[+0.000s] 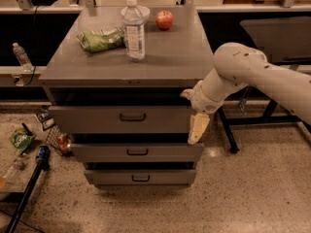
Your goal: Open top drawer
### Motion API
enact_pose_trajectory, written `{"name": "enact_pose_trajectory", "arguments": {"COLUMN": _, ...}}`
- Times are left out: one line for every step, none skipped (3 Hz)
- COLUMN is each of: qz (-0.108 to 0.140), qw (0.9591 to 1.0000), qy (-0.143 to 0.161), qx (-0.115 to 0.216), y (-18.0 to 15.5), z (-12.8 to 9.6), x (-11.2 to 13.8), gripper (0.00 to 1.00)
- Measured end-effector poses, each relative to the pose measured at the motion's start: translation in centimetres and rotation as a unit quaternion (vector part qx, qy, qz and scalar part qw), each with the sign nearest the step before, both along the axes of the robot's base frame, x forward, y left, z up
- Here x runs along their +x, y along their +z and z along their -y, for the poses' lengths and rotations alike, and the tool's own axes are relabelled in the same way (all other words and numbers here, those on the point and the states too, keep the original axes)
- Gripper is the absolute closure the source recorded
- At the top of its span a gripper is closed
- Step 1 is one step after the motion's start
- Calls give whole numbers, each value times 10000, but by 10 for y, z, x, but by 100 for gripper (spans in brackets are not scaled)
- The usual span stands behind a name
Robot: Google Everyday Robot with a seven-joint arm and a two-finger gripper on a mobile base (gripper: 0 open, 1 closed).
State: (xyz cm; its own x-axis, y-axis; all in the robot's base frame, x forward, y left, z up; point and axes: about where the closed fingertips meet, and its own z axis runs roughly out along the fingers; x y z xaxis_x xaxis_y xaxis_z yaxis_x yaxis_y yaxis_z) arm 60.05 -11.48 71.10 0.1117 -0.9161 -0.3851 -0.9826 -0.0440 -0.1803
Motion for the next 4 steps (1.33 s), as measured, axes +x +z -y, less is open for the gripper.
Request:
{"name": "enact_pose_trajectory", "arguments": {"qz": -3, "qw": 9999, "qy": 82, "qx": -123, "y": -13, "z": 3, "x": 16, "gripper": 0}}
{"name": "enact_pose_trajectory", "arguments": {"qz": -50, "qw": 9998, "qy": 76, "qx": -178, "y": -27, "z": 8, "x": 28, "gripper": 0}}
{"name": "enact_pose_trajectory", "arguments": {"qz": -128, "qw": 9997, "qy": 112, "qx": -170, "y": -40, "z": 13, "x": 38, "gripper": 15}}
{"name": "enact_pose_trajectory", "arguments": {"qz": -208, "qw": 9995, "qy": 165, "qx": -154, "y": -46, "z": 14, "x": 40, "gripper": 39}}
